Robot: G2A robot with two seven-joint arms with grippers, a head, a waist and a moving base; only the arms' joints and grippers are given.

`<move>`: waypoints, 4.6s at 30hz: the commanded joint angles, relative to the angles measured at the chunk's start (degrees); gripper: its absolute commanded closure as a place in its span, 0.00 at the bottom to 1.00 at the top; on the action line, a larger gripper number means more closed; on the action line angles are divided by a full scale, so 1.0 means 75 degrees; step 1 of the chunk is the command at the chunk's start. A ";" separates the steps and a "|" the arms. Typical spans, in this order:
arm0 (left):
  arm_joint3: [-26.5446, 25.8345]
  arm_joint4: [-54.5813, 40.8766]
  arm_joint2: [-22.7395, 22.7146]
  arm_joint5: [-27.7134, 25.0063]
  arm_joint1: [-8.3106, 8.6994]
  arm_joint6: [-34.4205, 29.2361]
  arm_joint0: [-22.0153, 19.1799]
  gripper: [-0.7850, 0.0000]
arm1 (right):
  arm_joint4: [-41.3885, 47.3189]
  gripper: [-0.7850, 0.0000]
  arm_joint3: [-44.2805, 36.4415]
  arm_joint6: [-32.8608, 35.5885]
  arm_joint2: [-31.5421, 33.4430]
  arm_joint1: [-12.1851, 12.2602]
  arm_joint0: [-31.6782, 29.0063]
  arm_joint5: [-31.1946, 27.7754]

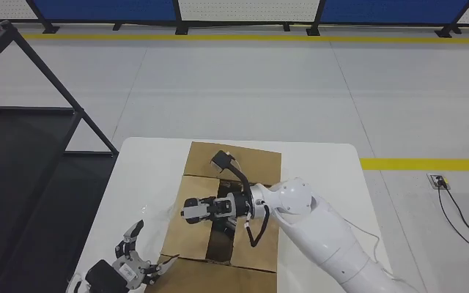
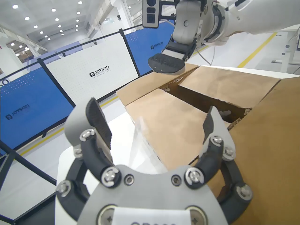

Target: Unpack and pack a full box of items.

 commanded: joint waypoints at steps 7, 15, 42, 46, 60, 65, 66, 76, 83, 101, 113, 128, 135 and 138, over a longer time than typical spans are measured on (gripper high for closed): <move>0.0032 -0.0149 -0.0192 0.0097 0.0007 0.0135 0.0072 0.00 | -0.1485 0.00 -0.0184 -0.0507 0.0704 0.0341 -0.0328 0.1484; 0.0102 -0.0259 -0.0624 0.0099 0.0033 0.0167 0.0210 0.00 | -0.2635 0.00 0.0232 -0.1308 0.0395 0.0312 -0.0427 0.2060; 0.0381 -0.0495 -0.0961 -0.0111 0.0056 -0.0617 0.0227 0.00 | -0.1934 0.00 0.0655 -0.1999 0.0620 0.0190 -0.0733 0.1445; 0.0365 -0.0507 -0.1037 -0.0200 0.0068 -0.0649 0.0194 0.00 | -0.1853 0.00 0.0640 -0.1926 0.0441 0.0094 -0.0623 0.1320; 0.0158 -0.0305 -0.1085 -0.0293 0.0080 -0.0299 0.0365 0.00 | -0.1600 0.00 0.0876 -0.1998 -0.0413 -0.0455 0.0214 0.0957; -0.0001 -0.0160 -0.1079 -0.0313 0.0086 0.0017 0.0453 0.00 | -0.1549 0.00 0.0969 -0.2209 -0.0793 -0.0742 0.0609 0.0896; -0.0034 -0.0149 -0.1082 -0.0301 0.0086 0.0038 0.0464 0.00 | -0.1550 0.00 0.1014 -0.2283 -0.0876 -0.0809 0.0698 0.0896; -0.0259 -0.0383 -0.0967 -0.0109 0.0058 0.0050 0.0477 0.00 | -0.1224 0.00 0.2042 -0.2337 -0.1544 -0.1487 0.1462 0.0571; -0.0110 -0.1005 -0.0886 0.0227 0.0005 -0.0333 0.0277 0.00 | -0.1091 0.00 0.2727 -0.2157 -0.1711 -0.1823 0.1746 0.0228; 0.0450 -0.1318 -0.1018 0.0334 -0.0027 -0.0777 0.0073 0.00 | -0.1493 0.00 0.2309 -0.1064 -0.0361 -0.1284 0.1128 -0.1109; 0.0585 -0.1325 -0.1030 0.0354 -0.0049 -0.0825 0.0062 0.00 | -0.2186 0.00 -0.0985 0.1046 0.2436 0.0060 -0.1455 -0.0641; 0.0567 -0.1206 -0.0946 0.0281 -0.0062 -0.0921 0.0019 0.00 | -0.2371 0.00 -0.1325 0.0961 0.2467 0.0118 -0.1666 -0.0749; 0.0567 -0.1206 -0.0946 0.0281 -0.0062 -0.0921 0.0019 0.00 | -0.2225 0.00 -0.2362 0.1897 0.3860 0.0588 -0.2655 -0.0772; 0.0567 -0.1206 -0.0946 0.0281 -0.0062 -0.0921 0.0019 0.00 | -0.2150 0.00 -0.2984 0.2067 0.4609 0.0845 -0.3429 -0.0602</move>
